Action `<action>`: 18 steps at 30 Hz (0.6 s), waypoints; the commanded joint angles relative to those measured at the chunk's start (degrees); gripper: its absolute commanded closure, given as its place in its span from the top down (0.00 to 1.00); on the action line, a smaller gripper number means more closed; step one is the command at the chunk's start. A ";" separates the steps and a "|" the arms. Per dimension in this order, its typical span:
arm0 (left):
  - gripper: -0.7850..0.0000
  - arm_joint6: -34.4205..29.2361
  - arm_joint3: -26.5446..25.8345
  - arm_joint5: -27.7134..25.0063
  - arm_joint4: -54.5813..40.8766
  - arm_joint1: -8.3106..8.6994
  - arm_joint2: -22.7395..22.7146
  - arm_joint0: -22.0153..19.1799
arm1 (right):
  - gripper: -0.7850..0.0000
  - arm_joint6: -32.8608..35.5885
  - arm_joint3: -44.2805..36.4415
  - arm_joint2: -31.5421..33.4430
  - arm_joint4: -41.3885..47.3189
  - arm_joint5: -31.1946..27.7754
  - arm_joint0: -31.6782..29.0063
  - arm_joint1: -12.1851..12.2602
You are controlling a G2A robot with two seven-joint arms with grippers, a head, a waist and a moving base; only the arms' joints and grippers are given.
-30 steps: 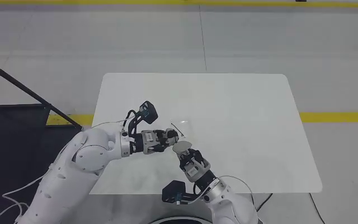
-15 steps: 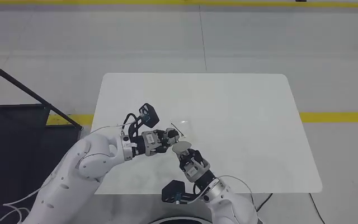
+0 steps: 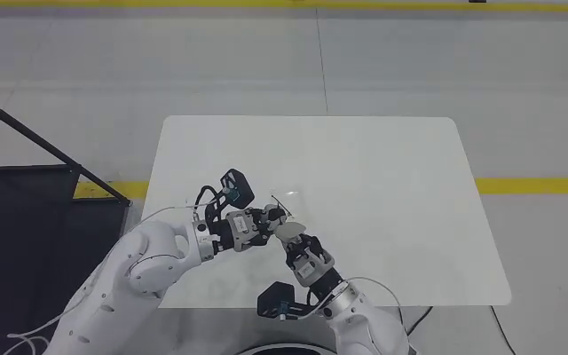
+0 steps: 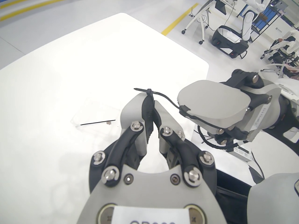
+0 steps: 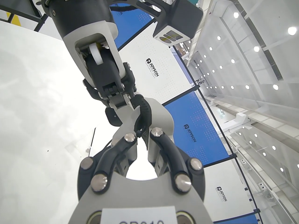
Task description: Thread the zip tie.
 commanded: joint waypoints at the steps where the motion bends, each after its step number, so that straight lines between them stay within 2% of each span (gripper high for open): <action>1: 0.00 0.41 -0.02 -0.12 0.14 -0.03 -0.09 0.23 | 0.00 0.06 -0.03 -0.02 0.00 -0.04 0.01 0.02; 18: 0.00 5.85 -2.24 2.09 8.77 -0.44 -0.05 2.78 | 0.00 2.07 -0.07 -0.33 0.94 1.17 0.21 -0.13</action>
